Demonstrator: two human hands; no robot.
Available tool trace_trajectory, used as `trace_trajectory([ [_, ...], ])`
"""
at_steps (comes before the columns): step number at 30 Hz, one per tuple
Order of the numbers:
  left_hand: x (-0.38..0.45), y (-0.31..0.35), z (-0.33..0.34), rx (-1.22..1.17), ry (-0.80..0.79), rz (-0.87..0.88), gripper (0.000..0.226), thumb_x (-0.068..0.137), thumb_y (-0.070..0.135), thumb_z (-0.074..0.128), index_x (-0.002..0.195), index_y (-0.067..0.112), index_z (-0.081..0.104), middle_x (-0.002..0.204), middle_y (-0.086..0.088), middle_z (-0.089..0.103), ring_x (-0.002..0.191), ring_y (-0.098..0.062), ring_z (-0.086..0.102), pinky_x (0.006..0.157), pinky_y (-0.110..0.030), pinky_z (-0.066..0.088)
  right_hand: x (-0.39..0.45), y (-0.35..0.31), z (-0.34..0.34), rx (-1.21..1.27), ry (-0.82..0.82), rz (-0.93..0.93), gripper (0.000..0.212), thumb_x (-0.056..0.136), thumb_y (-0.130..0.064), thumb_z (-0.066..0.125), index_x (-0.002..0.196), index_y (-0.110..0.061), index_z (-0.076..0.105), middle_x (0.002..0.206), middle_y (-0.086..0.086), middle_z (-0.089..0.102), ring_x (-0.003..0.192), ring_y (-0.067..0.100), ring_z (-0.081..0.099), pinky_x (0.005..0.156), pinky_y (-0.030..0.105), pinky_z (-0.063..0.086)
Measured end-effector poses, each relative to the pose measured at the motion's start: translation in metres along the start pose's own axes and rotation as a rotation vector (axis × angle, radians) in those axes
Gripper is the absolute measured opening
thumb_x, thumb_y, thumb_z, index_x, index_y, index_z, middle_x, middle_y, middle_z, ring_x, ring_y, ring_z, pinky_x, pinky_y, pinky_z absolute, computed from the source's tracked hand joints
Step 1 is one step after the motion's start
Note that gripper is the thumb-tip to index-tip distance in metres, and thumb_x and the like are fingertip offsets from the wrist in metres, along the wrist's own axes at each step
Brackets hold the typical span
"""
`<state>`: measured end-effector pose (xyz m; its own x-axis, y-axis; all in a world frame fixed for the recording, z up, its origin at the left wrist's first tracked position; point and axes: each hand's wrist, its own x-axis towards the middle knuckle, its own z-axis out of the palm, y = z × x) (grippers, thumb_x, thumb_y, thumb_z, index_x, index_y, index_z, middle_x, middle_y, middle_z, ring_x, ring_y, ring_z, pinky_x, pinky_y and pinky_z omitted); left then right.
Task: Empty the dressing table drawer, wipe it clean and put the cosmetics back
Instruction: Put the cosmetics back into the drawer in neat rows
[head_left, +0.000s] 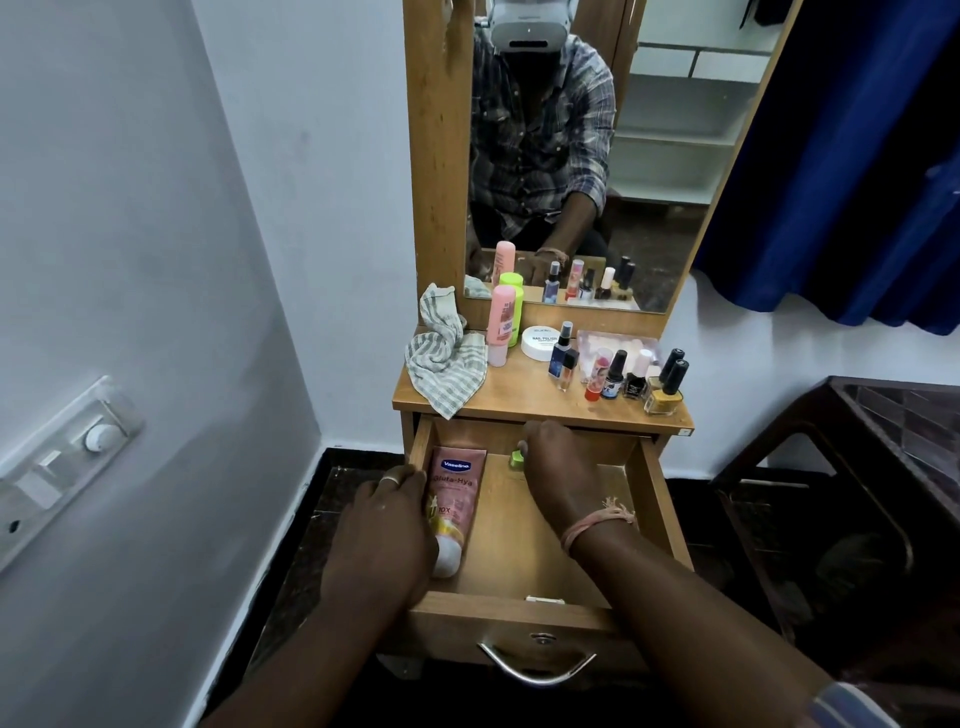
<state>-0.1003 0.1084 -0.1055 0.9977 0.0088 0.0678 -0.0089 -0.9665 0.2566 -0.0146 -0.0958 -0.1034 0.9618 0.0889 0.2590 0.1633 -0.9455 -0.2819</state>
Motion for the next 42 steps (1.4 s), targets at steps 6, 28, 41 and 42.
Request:
trace_trajectory([
  [6,0.000,0.000,0.000,-0.011,0.005,0.009,0.066,0.081,0.033,0.041,0.146,0.026,0.050,0.153,0.004,0.047,0.132,-0.022,0.047,0.106,-0.036,0.045,-0.005,-0.001,-0.002,0.008,0.012,-0.005,0.008,0.095,-0.017,0.067,0.101,-0.022,0.065,0.095,-0.003,0.065,0.079,0.011,0.060,0.065,0.025,0.051],
  [28,0.002,-0.002,0.003,0.021,0.014,0.018,0.057,0.078,0.027,0.044,0.133,0.024,0.058,0.139,0.001,0.058,0.119,-0.024,0.055,0.097,-0.039,0.051,0.041,0.020,-0.090,0.338,0.470,0.139,0.014,0.097,-0.014,0.061,0.105,-0.011,0.072,0.109,0.004,0.067,0.096,0.011,0.056,0.076,0.014,0.043],
  [41,0.003,-0.002,0.004,0.016,0.027,0.018,0.046,0.085,0.027,0.052,0.130,0.024,0.061,0.136,0.000,0.061,0.116,-0.025,0.057,0.095,-0.040,0.052,0.002,0.075,-0.113,0.481,0.705,0.402,0.014,0.090,-0.013,0.065,0.101,-0.018,0.072,0.106,0.000,0.067,0.095,0.016,0.064,0.085,0.026,0.049],
  [42,0.003,-0.003,0.004,0.016,0.029,0.022,0.046,0.085,0.027,0.051,0.130,0.024,0.061,0.136,0.000,0.061,0.116,-0.025,0.057,0.094,-0.039,0.052,0.001,0.078,-0.113,0.461,0.682,0.417,0.017,0.090,-0.013,0.066,0.106,-0.017,0.071,0.111,0.002,0.064,0.097,0.018,0.063,0.085,0.023,0.046],
])
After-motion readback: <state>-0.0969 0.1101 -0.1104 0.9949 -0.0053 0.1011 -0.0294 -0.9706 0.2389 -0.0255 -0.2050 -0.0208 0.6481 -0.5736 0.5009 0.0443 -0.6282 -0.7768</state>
